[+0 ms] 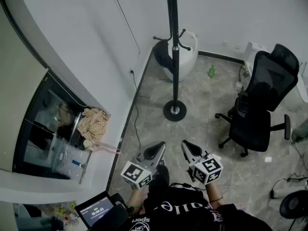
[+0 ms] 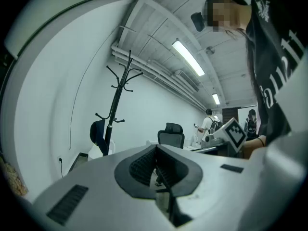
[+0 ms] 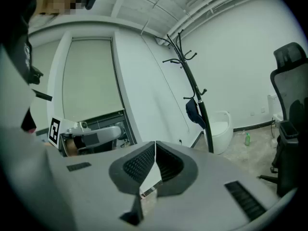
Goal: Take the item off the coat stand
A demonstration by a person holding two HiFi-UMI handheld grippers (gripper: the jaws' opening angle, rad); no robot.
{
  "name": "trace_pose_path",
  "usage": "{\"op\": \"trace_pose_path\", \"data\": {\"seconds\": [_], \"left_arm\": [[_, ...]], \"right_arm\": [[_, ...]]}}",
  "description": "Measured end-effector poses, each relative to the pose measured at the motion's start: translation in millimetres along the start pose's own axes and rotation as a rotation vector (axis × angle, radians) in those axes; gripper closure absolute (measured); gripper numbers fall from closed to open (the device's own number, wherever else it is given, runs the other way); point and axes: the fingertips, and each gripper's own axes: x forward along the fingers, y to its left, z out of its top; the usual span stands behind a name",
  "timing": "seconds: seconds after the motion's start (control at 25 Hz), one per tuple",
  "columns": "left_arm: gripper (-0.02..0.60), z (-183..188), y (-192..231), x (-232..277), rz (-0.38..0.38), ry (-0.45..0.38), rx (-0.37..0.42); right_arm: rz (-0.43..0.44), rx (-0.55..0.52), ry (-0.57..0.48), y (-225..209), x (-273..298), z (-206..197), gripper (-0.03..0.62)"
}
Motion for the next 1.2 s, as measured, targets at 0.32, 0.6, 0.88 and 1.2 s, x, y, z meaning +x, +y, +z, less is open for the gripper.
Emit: {"op": "trace_pose_path", "data": {"seconds": [0.32,0.6,0.88,1.2], "left_arm": [[0.577,38.2,116.3,25.9,0.001,-0.027,-0.017],[0.577,49.8,186.6,64.9,-0.059,-0.015,-0.015],[0.577,35.9,205.0,99.7,-0.135,0.019,-0.068],[0.529,30.0,248.0,116.0,-0.073,0.023,-0.111]], "right_arm": [[-0.021,-0.013,-0.024,-12.0,102.9,46.2,0.576],[-0.104,-0.015,-0.057,-34.6,156.4,68.5,0.576],[-0.167,-0.012,-0.014,-58.2,176.4,67.7,0.576],[-0.125,-0.003,0.028,-77.1,216.2,74.6,0.576]]}}
